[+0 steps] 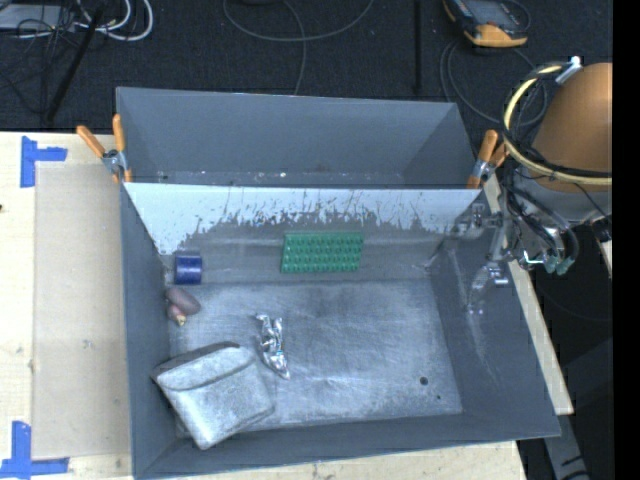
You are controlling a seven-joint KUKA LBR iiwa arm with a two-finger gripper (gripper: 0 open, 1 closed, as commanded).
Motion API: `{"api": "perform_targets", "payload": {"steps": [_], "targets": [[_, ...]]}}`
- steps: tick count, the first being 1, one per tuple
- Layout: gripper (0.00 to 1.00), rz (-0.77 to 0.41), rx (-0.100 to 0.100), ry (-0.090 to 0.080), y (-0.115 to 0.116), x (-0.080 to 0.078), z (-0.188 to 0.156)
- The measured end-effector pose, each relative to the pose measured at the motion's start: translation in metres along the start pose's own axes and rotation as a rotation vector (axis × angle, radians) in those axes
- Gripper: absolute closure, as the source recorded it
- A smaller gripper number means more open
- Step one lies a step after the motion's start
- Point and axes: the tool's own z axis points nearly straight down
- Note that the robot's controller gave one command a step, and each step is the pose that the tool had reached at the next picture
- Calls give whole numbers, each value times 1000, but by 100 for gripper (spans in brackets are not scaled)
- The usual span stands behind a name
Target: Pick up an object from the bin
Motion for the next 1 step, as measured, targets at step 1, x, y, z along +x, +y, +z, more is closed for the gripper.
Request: {"api": "perform_targets", "payload": {"steps": [1], "targets": [[0,-134,-1,3,41,59,135]]}}
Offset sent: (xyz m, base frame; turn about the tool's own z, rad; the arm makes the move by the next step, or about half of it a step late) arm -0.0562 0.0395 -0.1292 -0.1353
